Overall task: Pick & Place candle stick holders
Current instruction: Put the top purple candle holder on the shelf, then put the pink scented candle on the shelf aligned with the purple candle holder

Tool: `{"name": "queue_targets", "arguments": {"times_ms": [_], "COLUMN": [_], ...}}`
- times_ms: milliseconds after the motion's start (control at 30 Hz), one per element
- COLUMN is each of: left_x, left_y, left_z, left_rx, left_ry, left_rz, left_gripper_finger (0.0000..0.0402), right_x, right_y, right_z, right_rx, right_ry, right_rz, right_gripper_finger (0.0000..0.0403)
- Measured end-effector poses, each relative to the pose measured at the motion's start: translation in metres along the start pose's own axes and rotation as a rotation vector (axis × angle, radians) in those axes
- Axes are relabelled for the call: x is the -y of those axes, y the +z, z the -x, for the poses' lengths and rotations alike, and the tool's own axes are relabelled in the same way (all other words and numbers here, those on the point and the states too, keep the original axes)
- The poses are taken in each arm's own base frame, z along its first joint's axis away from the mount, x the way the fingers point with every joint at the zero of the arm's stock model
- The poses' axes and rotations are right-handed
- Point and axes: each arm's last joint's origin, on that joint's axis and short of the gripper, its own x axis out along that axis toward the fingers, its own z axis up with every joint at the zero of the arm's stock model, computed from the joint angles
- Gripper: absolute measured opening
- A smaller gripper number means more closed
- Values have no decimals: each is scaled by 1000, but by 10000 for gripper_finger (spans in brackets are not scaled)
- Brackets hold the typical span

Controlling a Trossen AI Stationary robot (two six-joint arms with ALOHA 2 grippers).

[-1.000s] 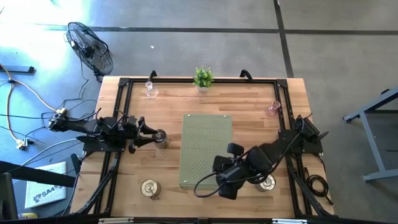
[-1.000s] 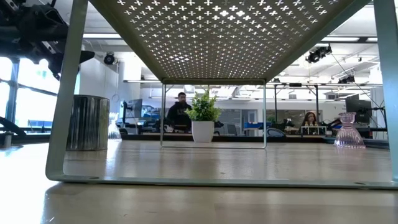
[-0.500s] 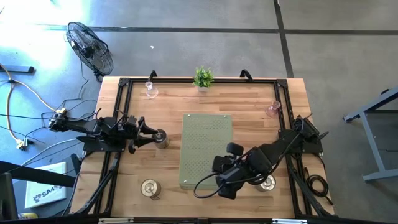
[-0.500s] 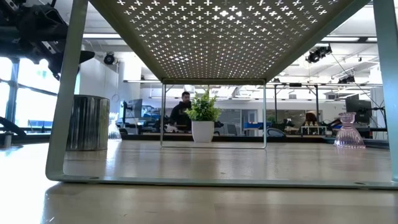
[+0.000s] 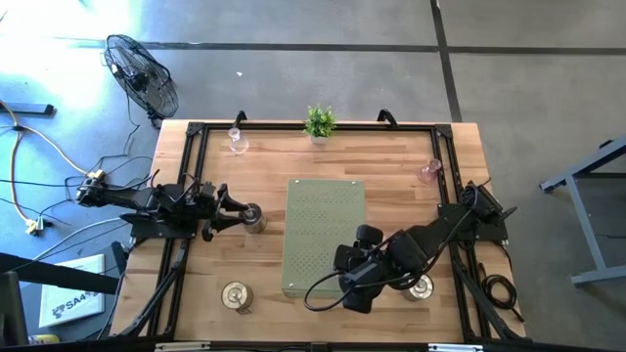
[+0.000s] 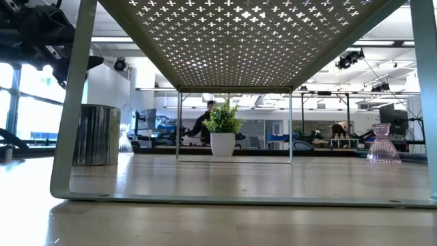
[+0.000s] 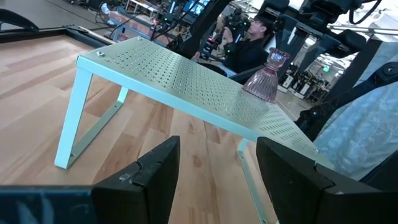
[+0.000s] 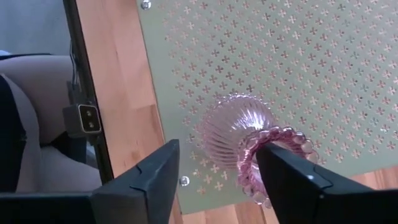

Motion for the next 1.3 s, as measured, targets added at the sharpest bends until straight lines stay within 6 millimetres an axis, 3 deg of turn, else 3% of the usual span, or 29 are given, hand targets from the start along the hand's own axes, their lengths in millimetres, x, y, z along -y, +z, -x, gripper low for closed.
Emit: {"name": "queue_targets", "arguments": {"times_ms": [1000, 1300], "left_x": [1, 1], "left_y": [0, 0], "left_z": [0, 0], "left_rx": [-13, -6], "left_ry": [-20, -20], "left_rz": [4, 4], "left_gripper_finger": [209, 209], "right_x": [4, 3], "right_y": [2, 11], "right_z": [15, 27], "right_rx": [51, 209], "right_ry": [30, 22], "right_rz": [46, 147], "right_gripper_finger": [216, 216]}}
